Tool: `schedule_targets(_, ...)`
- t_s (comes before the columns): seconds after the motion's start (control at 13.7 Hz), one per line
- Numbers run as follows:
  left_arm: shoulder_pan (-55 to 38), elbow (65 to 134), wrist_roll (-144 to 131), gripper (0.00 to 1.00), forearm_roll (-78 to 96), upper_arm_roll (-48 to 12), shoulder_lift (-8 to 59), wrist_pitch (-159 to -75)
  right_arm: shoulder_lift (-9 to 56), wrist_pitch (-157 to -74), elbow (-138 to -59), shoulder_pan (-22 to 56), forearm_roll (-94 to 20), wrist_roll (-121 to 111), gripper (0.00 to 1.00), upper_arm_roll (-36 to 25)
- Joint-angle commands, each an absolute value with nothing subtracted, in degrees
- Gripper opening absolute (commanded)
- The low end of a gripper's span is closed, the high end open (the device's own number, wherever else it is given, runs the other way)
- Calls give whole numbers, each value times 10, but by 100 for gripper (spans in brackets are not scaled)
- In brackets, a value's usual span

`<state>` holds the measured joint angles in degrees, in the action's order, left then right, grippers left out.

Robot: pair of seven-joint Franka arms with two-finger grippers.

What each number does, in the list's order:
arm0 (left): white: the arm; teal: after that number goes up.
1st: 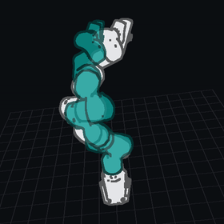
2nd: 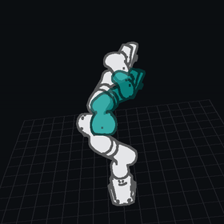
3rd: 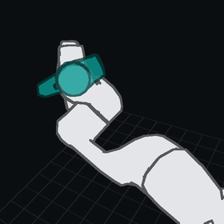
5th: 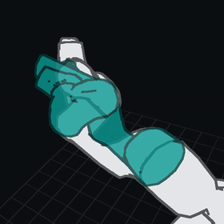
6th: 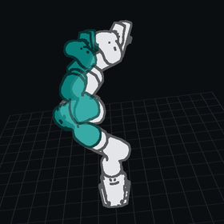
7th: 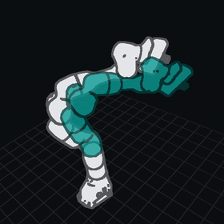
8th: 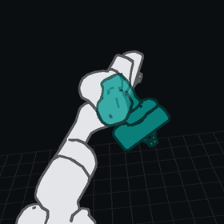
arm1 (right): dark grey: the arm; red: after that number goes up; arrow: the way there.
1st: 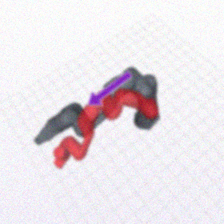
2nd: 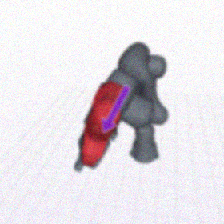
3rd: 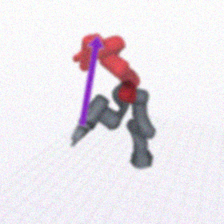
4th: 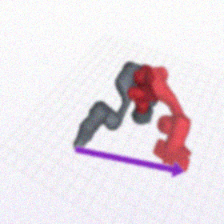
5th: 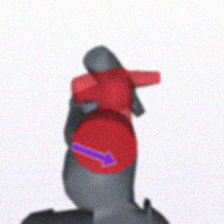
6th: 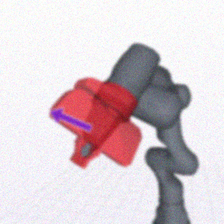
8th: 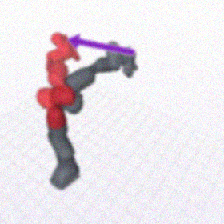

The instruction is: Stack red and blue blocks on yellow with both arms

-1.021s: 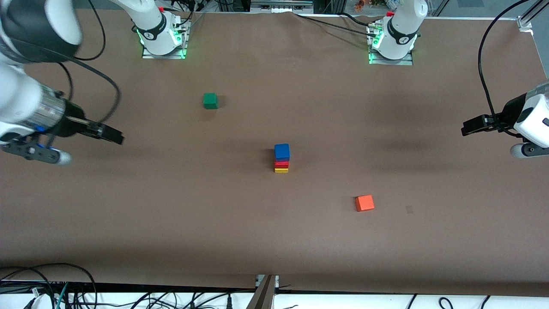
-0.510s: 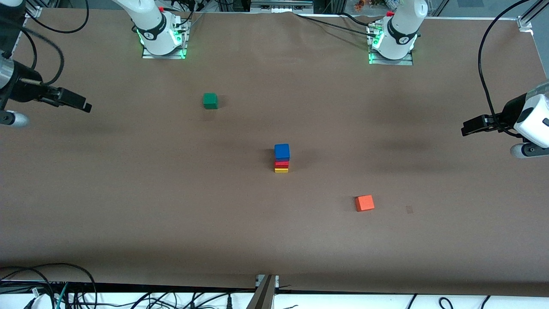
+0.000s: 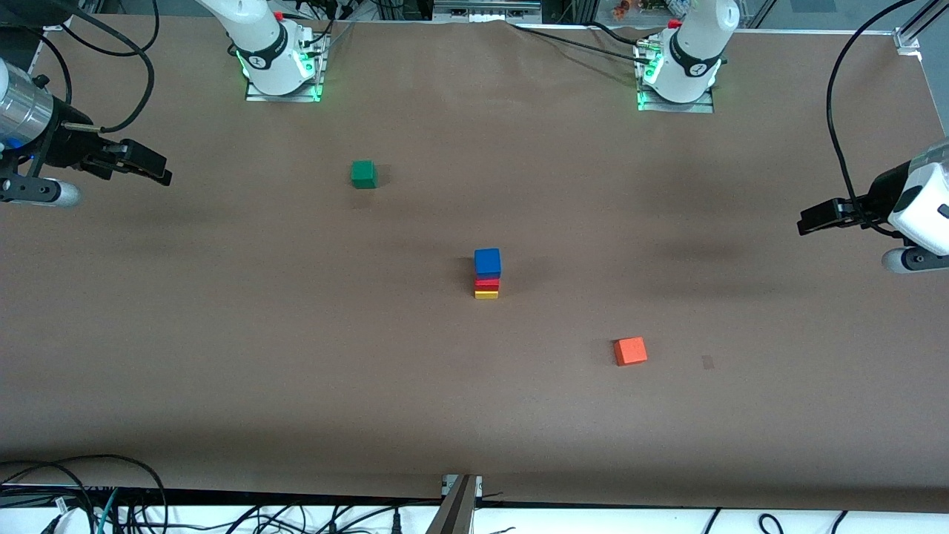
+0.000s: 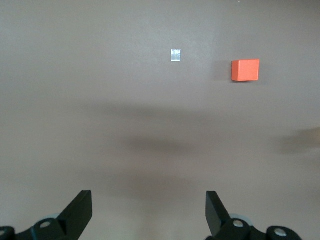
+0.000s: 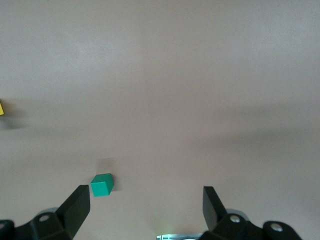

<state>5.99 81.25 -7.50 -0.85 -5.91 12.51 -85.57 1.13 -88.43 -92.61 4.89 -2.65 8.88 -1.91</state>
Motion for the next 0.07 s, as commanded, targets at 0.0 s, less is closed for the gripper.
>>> schedule_targets(0.0, 62, 805, -62, 100, -13, -62, 127, -857, 10, -882, -916, 38, -17, 77, 100, -8)
